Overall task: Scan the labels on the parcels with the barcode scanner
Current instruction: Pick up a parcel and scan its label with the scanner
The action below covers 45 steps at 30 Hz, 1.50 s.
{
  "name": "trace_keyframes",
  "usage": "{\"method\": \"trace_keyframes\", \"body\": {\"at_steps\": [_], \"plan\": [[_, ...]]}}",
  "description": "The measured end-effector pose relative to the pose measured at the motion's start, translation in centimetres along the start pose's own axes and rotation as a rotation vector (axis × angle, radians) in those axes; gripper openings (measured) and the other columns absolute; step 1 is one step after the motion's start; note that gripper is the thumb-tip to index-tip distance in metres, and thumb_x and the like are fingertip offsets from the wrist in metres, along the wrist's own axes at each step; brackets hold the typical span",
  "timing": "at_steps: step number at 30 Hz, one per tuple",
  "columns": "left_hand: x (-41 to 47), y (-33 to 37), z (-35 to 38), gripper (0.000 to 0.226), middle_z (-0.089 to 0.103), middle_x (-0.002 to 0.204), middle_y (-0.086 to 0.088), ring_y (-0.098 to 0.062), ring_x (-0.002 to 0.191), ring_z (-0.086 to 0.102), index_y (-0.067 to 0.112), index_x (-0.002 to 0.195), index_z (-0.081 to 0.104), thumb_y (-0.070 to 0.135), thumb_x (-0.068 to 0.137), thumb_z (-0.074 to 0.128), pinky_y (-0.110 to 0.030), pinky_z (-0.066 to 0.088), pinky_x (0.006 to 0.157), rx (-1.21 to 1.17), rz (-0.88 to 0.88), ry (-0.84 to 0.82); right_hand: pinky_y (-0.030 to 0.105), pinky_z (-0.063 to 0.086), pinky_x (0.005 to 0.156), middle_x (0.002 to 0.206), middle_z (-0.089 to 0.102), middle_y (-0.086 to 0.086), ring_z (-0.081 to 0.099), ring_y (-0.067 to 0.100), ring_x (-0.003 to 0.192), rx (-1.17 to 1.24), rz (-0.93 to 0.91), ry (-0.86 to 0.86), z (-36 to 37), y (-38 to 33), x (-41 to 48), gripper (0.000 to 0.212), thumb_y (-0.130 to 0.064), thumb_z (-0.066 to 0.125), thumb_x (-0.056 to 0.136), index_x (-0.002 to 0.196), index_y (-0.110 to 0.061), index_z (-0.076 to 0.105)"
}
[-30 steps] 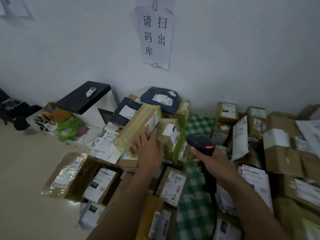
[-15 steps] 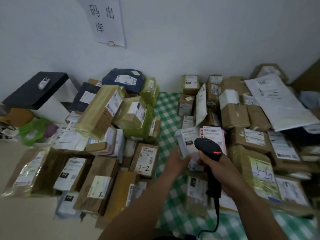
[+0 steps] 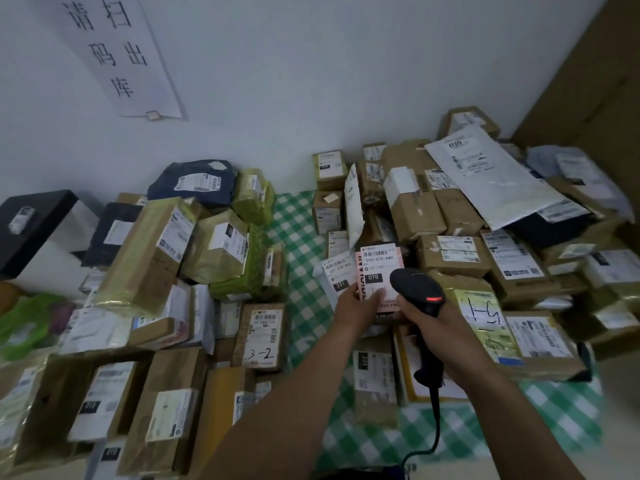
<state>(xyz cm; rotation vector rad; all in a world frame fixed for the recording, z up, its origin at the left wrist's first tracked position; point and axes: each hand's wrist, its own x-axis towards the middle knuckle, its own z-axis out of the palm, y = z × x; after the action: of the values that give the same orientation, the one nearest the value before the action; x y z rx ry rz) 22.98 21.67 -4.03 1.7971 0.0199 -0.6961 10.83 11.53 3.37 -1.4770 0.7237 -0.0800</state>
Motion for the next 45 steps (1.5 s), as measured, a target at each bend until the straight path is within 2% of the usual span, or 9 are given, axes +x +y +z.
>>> {"method": "trace_keyframes", "body": {"at_steps": [8, 16, 19, 24, 30, 36, 39, 42, 45], "plan": [[-2.9, -1.3, -0.9, 0.027, 0.076, 0.117, 0.006, -0.018, 0.107, 0.073, 0.043, 0.115, 0.069, 0.027, 0.093, 0.073, -0.046, 0.060, 0.094, -0.214, 0.050, 0.016, 0.036, 0.058, 0.071, 0.084, 0.078, 0.003, 0.075, 0.022, 0.075, 0.016, -0.084, 0.045, -0.6, -0.3, -0.5, 0.011, -0.032, 0.073, 0.095, 0.105, -0.030, 0.069], [-6.3, -2.4, -2.9, 0.083, 0.069, 0.126, 0.007, -0.012, 0.102, 0.073, 0.041, 0.144, 0.047, 0.021, 0.076, 0.090, -0.030, 0.062, 0.078, -0.355, 0.017, 0.093, 0.025, 0.049, 0.066, 0.087, 0.077, -0.010, 0.071, 0.005, 0.075, -0.107, -0.151, -0.019, -0.3, -0.2, -1.2, 0.016, -0.041, 0.072, 0.094, 0.108, -0.033, 0.069], [-6.8, -2.4, -3.7, 0.092, 0.069, 0.123, 0.006, -0.015, 0.106, 0.071, 0.041, 0.149, 0.043, 0.018, 0.074, 0.090, -0.040, 0.062, 0.086, -0.313, 0.051, 0.123, 0.023, 0.051, 0.065, 0.089, 0.078, -0.009, 0.073, 0.005, 0.077, -0.084, -0.154, -0.090, 0.1, -0.4, -1.2, 0.015, -0.039, 0.071, 0.094, 0.108, -0.034, 0.068], [-6.8, -1.2, -4.7, 0.086, 0.074, 0.119, 0.009, -0.013, 0.108, 0.071, 0.042, 0.151, 0.044, 0.009, 0.082, 0.083, -0.039, 0.062, 0.088, -0.302, 0.101, 0.103, 0.027, 0.056, 0.067, 0.089, 0.079, -0.009, 0.074, 0.009, 0.078, -0.090, -0.148, -0.139, 0.9, -0.4, -0.8, 0.016, -0.034, 0.073, 0.094, 0.109, -0.035, 0.067], [-5.9, -0.7, -5.0, 0.086, 0.075, 0.117, 0.015, -0.013, 0.114, 0.068, 0.042, 0.151, 0.045, 0.006, 0.083, 0.082, -0.047, 0.056, 0.101, -0.277, 0.102, 0.095, 0.046, 0.059, 0.082, 0.093, 0.074, 0.000, 0.070, 0.023, 0.088, -0.065, -0.071, 0.058, 0.7, 0.5, 0.3, 0.008, -0.039, 0.072, 0.094, 0.094, -0.036, 0.065], [-5.6, -1.1, -6.2, 0.088, 0.068, 0.131, 0.008, -0.010, 0.115, 0.065, 0.041, 0.154, 0.037, 0.007, 0.086, 0.080, -0.029, 0.060, 0.089, -0.227, 0.208, 0.219, 0.031, 0.051, 0.065, 0.076, 0.070, -0.001, 0.067, 0.015, 0.069, -0.103, -0.065, 0.033, 0.6, -0.7, 0.5, 0.010, -0.038, 0.070, 0.096, 0.098, -0.029, 0.067], [-5.2, -1.1, -6.5, 0.089, 0.067, 0.133, 0.007, -0.014, 0.120, 0.065, 0.045, 0.153, 0.037, 0.007, 0.085, 0.081, -0.039, 0.060, 0.093, -0.183, 0.259, 0.275, 0.031, 0.050, 0.065, 0.068, 0.070, -0.004, 0.066, 0.012, 0.065, -0.139, -0.101, -0.026, 1.5, -1.7, 0.3, 0.018, -0.043, 0.071, 0.094, 0.098, -0.025, 0.073], [-4.5, -0.7, -7.4, 0.089, 0.069, 0.129, 0.010, -0.005, 0.115, 0.066, 0.051, 0.147, 0.038, 0.004, 0.084, 0.081, -0.042, 0.060, 0.094, -0.173, 0.308, 0.339, 0.026, 0.050, 0.066, 0.083, 0.077, -0.009, 0.066, 0.007, 0.069, -0.185, -0.148, -0.153, 3.3, -3.8, -0.4, 0.016, -0.042, 0.070, 0.094, 0.107, -0.033, 0.069], [-3.9, -0.3, -8.3, 0.089, 0.067, 0.128, 0.017, -0.003, 0.116, 0.065, 0.039, 0.155, 0.037, 0.003, 0.086, 0.079, -0.045, 0.057, 0.099, -0.145, 0.329, 0.382, 0.021, 0.052, 0.061, 0.087, 0.078, -0.006, 0.061, 0.000, 0.058, -0.195, -0.176, -0.287, 5.3, -5.3, -0.6, 0.023, -0.035, 0.070, 0.096, 0.118, -0.033, 0.066]]}}
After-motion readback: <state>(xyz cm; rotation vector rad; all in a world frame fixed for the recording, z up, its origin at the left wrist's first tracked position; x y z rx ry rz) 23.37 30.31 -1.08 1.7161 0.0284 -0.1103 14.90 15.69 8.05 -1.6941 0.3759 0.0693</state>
